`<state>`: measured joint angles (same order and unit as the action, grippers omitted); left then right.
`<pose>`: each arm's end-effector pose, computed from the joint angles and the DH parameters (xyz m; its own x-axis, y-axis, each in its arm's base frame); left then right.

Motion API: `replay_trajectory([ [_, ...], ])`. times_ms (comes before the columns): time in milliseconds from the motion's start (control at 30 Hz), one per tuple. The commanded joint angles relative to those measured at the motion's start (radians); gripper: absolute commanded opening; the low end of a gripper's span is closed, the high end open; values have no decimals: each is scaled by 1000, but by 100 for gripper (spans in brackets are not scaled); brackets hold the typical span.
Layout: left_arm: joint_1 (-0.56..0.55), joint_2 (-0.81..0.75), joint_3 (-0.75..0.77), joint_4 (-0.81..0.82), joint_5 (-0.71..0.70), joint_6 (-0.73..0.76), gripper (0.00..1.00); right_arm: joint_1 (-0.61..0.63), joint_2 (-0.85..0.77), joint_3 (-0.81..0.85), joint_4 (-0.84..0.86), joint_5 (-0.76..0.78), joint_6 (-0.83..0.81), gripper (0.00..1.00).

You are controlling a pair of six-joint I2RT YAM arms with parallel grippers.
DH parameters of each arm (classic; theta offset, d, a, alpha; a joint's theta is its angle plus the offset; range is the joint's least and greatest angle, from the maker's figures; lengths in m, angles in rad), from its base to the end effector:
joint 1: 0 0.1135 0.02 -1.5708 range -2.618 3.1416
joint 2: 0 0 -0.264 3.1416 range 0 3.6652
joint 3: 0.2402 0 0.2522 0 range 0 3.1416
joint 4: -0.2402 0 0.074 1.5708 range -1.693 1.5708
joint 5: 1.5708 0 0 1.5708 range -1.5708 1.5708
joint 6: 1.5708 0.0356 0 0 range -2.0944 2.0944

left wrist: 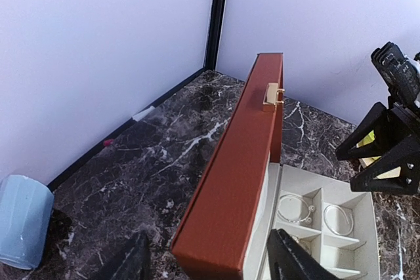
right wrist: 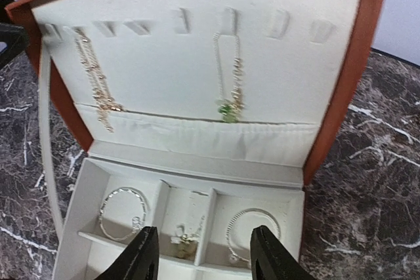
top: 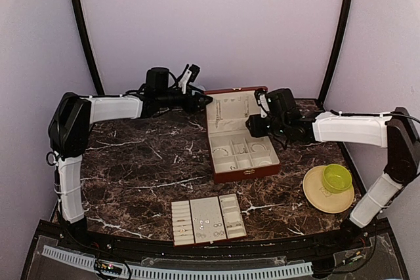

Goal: Organize the mixed jewelry
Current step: Hold the jewelry box at the center of the board.

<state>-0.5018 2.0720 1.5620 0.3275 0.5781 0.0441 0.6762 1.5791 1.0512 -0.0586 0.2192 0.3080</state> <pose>0.4220 -0.2537 0.2590 -0.1204 0.1082 -0.9868 0.8801 0.4715 -0.0557 0.2814 0.2159 0.2457 -0.5537 -0.0649 -0.8302 -0.3166 0.9385 0.1378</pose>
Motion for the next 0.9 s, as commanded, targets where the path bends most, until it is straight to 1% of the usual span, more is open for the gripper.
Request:
replay_trajectory([
  [0,12,-60,-30,45,23,3,61,44,81,69,105,-16,21,48],
  [167,17,-49,-33,68,46,-3,51,65,196,132,186,-81,57,42],
  [300,17,-40,-30,80,76,-3,43,83,286,201,199,-91,72,37],
  [433,17,-37,-33,80,77,4,40,90,362,259,207,-81,104,32],
  [567,18,-36,-46,86,89,4,39,94,411,283,238,-75,135,29],
  [867,17,-34,-57,97,99,5,33,94,482,360,259,-71,161,27],
])
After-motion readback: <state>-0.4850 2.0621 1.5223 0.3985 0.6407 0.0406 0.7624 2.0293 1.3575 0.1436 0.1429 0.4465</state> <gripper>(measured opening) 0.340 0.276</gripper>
